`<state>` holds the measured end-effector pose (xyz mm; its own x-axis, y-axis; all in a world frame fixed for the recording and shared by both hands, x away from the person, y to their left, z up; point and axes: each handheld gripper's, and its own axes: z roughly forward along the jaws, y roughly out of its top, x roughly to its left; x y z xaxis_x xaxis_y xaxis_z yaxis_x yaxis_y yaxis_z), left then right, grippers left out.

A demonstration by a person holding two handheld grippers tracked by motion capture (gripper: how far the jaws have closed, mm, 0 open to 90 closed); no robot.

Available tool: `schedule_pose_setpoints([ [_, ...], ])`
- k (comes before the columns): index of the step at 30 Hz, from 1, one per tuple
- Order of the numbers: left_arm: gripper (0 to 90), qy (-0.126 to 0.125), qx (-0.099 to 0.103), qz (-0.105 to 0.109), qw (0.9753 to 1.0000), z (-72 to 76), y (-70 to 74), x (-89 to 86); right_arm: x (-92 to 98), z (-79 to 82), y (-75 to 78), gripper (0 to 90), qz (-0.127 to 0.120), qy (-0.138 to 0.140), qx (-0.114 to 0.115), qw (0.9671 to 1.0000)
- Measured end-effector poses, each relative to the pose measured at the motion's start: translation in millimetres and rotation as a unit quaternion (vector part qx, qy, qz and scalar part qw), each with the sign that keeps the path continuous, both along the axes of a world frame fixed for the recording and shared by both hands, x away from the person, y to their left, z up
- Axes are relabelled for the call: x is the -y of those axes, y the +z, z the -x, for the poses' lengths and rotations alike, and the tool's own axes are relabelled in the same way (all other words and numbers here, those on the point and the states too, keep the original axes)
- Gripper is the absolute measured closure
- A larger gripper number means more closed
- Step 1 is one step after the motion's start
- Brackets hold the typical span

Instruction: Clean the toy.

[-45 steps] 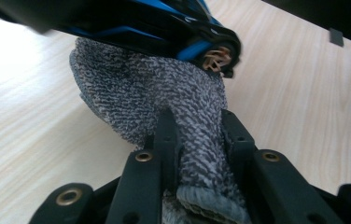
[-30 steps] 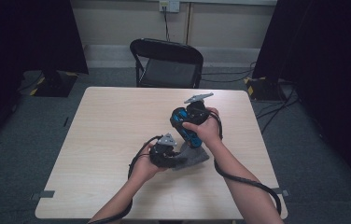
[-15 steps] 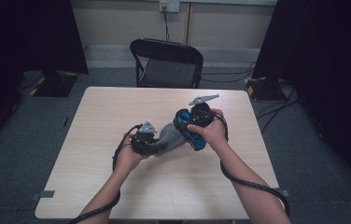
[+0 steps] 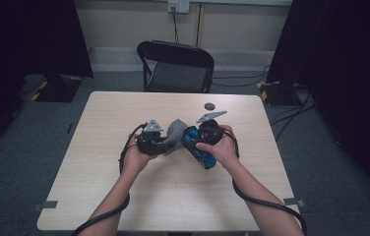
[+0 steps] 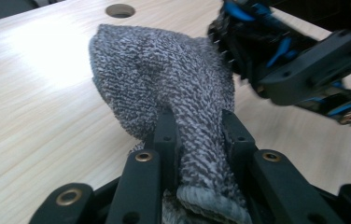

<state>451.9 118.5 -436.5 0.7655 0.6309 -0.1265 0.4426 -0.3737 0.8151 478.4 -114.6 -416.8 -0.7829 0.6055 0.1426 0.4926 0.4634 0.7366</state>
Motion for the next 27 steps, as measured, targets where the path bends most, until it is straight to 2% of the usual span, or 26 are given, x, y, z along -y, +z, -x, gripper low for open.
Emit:
schedule_pose_setpoints([
  [4, 72.4, -0.010, -0.004, 0.006, 0.9999, 4.2, -1.2, 6.9, 1.0, -0.8, -3.7, 25.8, 0.005, 0.000, -0.002, 1.0000],
  [12, 72.4, -0.029, -0.014, 0.003, 0.9995, 8.5, -9.5, 14.7, -0.6, -1.4, -2.9, 25.8, 0.003, 0.000, -0.002, 1.0000],
  [17, 72.4, -0.026, -0.014, 0.009, 0.9995, 10.3, -10.6, 17.0, -2.8, -3.3, -1.0, 25.8, 0.010, -0.001, 0.000, 1.0000],
  [27, 72.4, -0.027, -0.020, 0.005, 0.9994, 13.1, -12.4, 19.7, -7.5, -4.2, -1.1, 25.8, 0.011, -0.006, 0.003, 0.9999],
])
